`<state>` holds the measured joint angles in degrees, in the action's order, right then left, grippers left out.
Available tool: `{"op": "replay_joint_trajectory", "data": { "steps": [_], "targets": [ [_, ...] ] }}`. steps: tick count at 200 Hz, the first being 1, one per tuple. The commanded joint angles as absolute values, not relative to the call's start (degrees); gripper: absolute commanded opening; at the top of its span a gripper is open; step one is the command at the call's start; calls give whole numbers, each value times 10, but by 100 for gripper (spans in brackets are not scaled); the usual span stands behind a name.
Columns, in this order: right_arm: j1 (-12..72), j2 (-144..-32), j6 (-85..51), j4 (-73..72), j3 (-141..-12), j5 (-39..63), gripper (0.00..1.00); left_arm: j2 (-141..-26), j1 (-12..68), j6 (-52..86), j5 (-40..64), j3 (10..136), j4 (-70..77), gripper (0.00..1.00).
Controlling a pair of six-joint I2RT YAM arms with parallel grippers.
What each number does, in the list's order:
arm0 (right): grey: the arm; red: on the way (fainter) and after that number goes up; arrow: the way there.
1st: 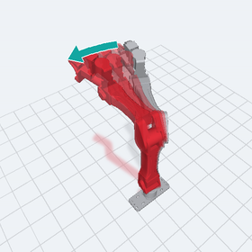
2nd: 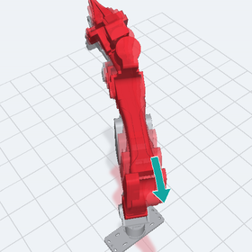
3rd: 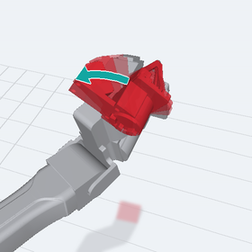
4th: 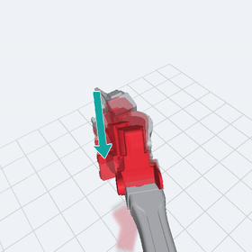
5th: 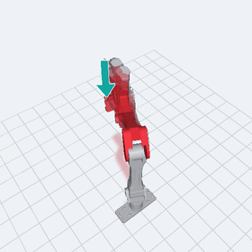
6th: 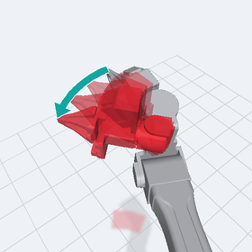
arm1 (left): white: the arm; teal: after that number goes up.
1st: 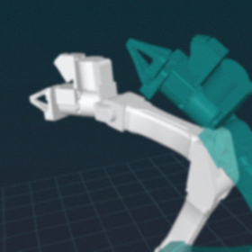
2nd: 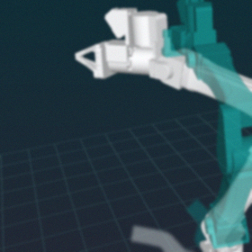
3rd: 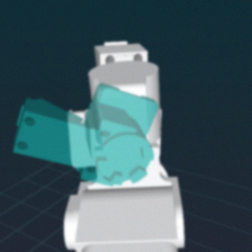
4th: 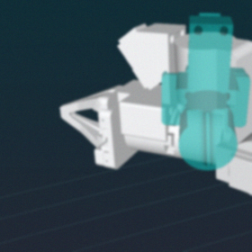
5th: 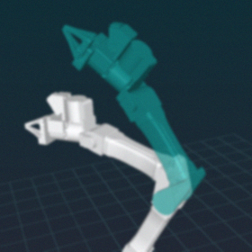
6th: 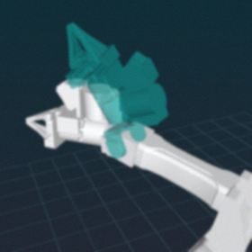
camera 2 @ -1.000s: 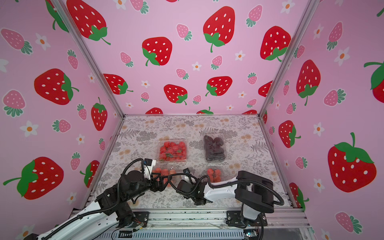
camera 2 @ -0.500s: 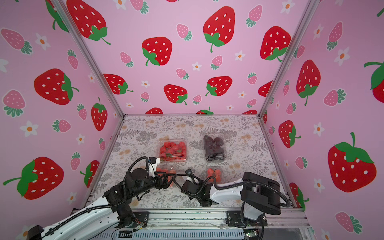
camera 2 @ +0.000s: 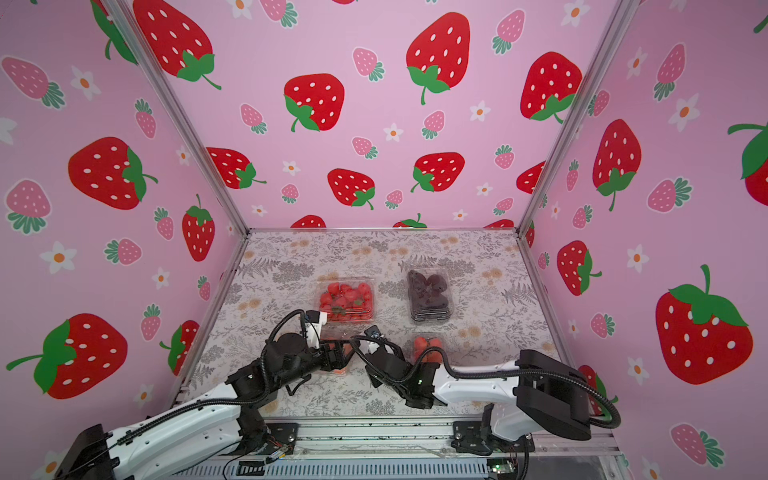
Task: Label fruit boxes
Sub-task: Pick up the label sticker from the center of the board.
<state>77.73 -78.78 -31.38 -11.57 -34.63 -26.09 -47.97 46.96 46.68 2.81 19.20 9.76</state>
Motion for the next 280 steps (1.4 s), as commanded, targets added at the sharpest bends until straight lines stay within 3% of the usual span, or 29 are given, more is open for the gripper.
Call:
{"op": "replay_joint_trajectory", "data": {
  "steps": [1,50,102,131,156,184,246,263,267,280],
  "targets": [
    [778,-762,-291,-141,-330,-263,34,-525,472,492,41,194,207,93],
    [776,-749,-304,-115,-308,-295,31,-573,473,494,23,217,208,93],
    [776,-691,-277,-176,-280,-265,30,-636,474,523,48,223,277,93],
    [775,-667,-271,-172,-275,-286,30,-626,475,524,31,221,273,100],
    [776,-664,-265,-204,-269,-269,30,-640,475,546,49,209,335,98],
    [775,-666,-259,-237,-267,-253,30,-655,475,560,60,206,381,79],
    [774,-693,-265,-251,-272,-255,33,-671,475,564,49,213,377,15],
    [773,-693,-259,-251,-270,-256,34,-677,475,562,50,219,366,7],
    [772,-691,-253,-250,-269,-255,34,-678,475,561,49,221,359,0],
    [759,-672,-242,-224,-269,-245,43,-678,475,554,43,230,338,0]
  ]
}}
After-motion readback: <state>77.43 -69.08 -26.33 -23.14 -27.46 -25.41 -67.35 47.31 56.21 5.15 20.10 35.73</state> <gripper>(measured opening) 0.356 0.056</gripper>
